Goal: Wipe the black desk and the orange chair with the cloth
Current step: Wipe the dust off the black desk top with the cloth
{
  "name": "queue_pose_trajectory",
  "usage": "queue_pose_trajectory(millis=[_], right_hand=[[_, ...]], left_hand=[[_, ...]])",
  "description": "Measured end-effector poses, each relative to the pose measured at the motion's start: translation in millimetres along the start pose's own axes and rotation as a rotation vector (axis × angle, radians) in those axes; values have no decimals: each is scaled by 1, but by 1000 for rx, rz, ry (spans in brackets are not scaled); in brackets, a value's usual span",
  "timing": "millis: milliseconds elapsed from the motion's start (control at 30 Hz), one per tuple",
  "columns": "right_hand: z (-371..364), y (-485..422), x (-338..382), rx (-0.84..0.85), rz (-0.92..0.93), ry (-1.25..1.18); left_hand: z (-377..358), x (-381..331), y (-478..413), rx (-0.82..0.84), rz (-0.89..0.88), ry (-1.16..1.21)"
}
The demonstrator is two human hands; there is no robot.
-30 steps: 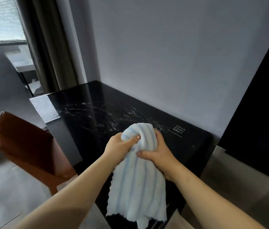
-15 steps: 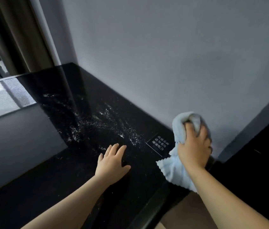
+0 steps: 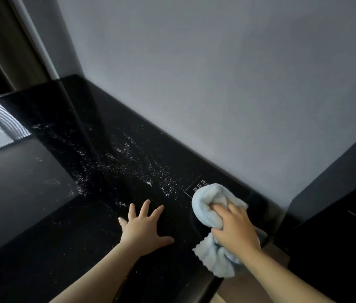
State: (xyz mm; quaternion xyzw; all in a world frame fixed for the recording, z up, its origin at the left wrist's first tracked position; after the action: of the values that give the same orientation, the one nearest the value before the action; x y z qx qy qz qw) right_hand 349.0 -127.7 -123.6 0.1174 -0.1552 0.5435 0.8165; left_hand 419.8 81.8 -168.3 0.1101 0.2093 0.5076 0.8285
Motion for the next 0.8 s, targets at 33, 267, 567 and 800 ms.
queue_pose_trajectory(millis=[33, 267, 567, 800], right_hand=[[9, -3, -2, -25, 4, -89], [19, -40, -46, -12, -438, 73], [39, -24, -21, -334, -159, -276], [-2, -22, -13, -74, -221, 102]], left_hand=[[2, 0, 0, -3, -1, -3], [2, 2, -1, -13, -5, -28], [-1, 4, 3, -34, -36, -69], [-1, 6, 4, -56, -30, -83]])
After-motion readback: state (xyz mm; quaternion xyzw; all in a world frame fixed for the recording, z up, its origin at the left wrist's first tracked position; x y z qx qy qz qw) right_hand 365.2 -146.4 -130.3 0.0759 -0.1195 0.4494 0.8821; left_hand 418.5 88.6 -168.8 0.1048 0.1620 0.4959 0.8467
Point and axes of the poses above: each hand's wrist, its own y-axis away from the middle knuckle, its own z-axis out of the back of the hand, x = y × z, the point moved 8 cm from there along -y, towards the middle knuckle, and after that the axes turned 8 degrees about -z, right-handed, at the moved point
